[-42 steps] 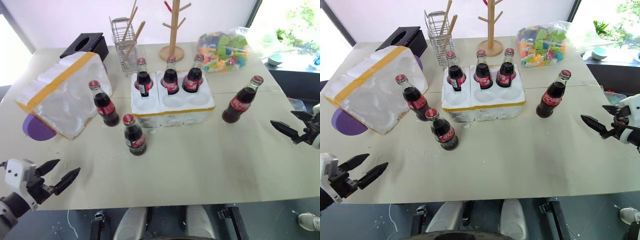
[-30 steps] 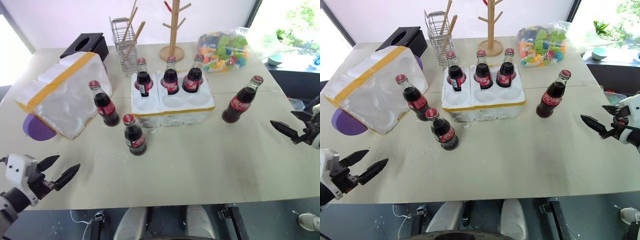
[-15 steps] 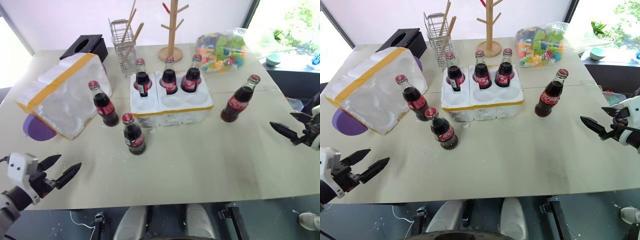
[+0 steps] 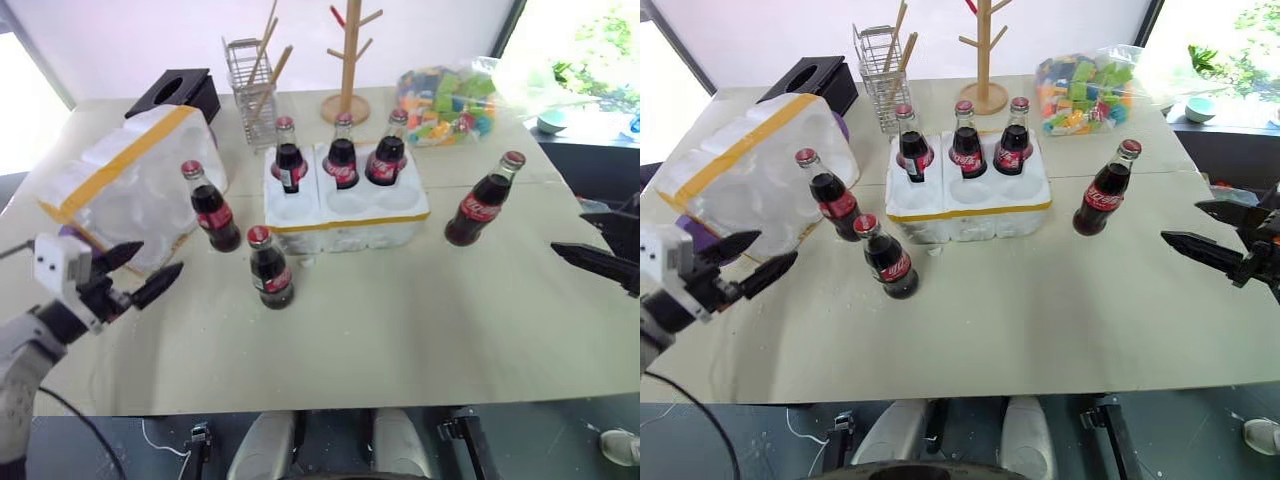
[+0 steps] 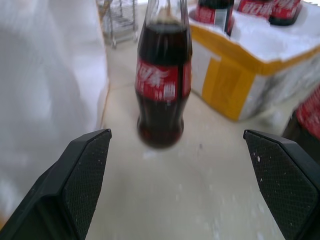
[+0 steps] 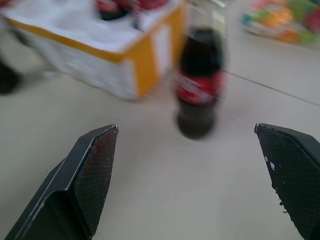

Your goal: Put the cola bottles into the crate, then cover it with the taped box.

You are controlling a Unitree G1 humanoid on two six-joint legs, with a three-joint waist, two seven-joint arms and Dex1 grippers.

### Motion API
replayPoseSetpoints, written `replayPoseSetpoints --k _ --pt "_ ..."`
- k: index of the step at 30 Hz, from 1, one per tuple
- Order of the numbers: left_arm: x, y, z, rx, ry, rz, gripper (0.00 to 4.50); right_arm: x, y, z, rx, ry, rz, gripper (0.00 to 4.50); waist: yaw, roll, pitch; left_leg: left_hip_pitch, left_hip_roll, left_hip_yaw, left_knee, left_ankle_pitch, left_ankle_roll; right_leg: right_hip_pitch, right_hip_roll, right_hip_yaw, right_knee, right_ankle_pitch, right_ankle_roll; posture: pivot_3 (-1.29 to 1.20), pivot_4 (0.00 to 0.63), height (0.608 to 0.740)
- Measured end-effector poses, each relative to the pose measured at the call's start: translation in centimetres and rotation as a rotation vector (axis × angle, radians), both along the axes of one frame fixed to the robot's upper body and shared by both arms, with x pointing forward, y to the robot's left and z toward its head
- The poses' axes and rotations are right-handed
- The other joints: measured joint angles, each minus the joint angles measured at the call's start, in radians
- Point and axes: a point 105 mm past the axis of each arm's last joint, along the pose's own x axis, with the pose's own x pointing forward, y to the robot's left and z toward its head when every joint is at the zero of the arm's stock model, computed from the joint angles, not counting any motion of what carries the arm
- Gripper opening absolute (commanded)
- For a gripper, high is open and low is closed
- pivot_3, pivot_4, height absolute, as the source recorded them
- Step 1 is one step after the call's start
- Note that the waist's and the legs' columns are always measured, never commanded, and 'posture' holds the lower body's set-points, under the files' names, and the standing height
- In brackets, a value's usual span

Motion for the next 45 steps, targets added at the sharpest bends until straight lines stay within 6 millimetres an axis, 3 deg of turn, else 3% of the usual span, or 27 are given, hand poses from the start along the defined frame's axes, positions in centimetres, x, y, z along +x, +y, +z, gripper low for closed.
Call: replayPoseSetpoints --k 3,6,11,18,21,23,24,34,37,41,45 --pt "2.9 -1.1 0.4 -0.004 -0.011 -0.051 4.43 -2.8 4.5 2.1 0.059 -0.014 0.178 4.50 -0.002 -0.001 0.000 0.000 0.000 0.000 0.001 0.000 0.000 0.000 0.000 0.000 0.000 0.001 0.001 0.00 0.150 0.740" --pt "5.0 -2.0 1.0 0.010 -0.033 -0.089 4.43 -4.8 8.3 3.0 0.062 -0.042 0.314 4.50 -0.005 -0.006 0.000 0.000 0.001 0.001 0.001 0.000 0.000 0.000 0.000 0.000 -0.001 0.002 0.001 0.00 0.150 0.740" --pt "7.5 -2.4 0.6 0.011 -0.030 -0.098 4.43 -5.4 10.4 2.5 0.097 -0.026 0.339 4.50 -0.002 -0.008 0.000 -0.002 0.000 0.001 0.001 0.000 0.000 -0.001 -0.001 0.001 -0.002 0.003 0.002 0.00 0.150 0.740" --pt "8.9 -3.3 -0.2 0.034 -0.027 -0.147 4.43 -5.1 11.1 2.5 0.109 -0.045 0.331 4.50 -0.002 -0.008 0.000 -0.002 -0.001 0.001 0.003 0.000 0.000 -0.001 -0.001 0.001 -0.001 0.004 0.003 0.00 0.150 0.740" --pt "8.9 -3.7 -0.5 0.027 -0.029 -0.169 3.56 -4.8 11.1 2.6 0.119 -0.058 0.324 4.50 -0.002 -0.008 -0.001 -0.002 0.000 0.001 0.005 0.000 0.000 -0.001 -0.001 0.001 -0.001 0.004 0.003 0.00 0.150 0.740" --pt "8.9 -3.8 -0.3 0.028 -0.034 -0.175 2.60 -4.7 11.1 2.7 0.126 -0.068 0.321 4.50 -0.002 -0.008 -0.001 -0.002 0.000 0.001 0.006 0.000 0.000 0.000 -0.001 0.001 -0.001 0.005 0.004 0.00 0.150 0.740" --pt "8.9 -3.7 -0.3 0.030 -0.033 -0.179 2.45 -4.6 11.1 2.8 0.128 -0.072 0.320 4.50 -0.002 -0.008 -0.001 -0.003 0.000 0.001 0.006 0.000 0.000 0.000 -0.001 0.001 -0.001 0.005 0.004 0.00 0.150 0.740" --pt "8.0 -3.0 0.6 0.045 0.065 -0.247 2.45 -4.4 11.0 2.8 0.140 -0.078 0.306 4.50 -0.003 -0.010 0.001 -0.004 0.000 0.001 0.007 0.000 0.000 -0.001 -0.001 0.001 -0.001 0.005 0.004 0.00 0.150 0.740" --pt "7.3 -4.4 3.1 -0.004 0.079 -0.363 2.45 -4.4 10.9 2.8 0.139 -0.078 0.293 4.50 0.000 -0.016 0.005 -0.006 0.000 0.000 0.010 0.000 0.000 -0.002 0.000 0.000 0.000 0.005 0.004 0.00 0.150 0.740" --pt "6.4 -7.0 8.6 -0.027 -0.009 -0.545 2.45 -4.3 10.7 2.7 0.135 -0.077 0.271 4.50 0.005 -0.016 0.006 -0.007 -0.002 0.000 0.014 0.000 0.001 -0.001 -0.001 0.000 0.000 0.007 0.007 0.00 0.150 0.740" --pt "6.1 -9.2 12.3 0.010 -0.081 -0.683 2.45 -4.4 10.4 2.7 0.135 -0.085 0.238 4.50 0.003 -0.016 0.006 -0.007 -0.002 0.001 0.014 0.000 0.001 -0.001 -0.001 0.000 0.000 0.008 0.007 0.00 0.150 0.740"
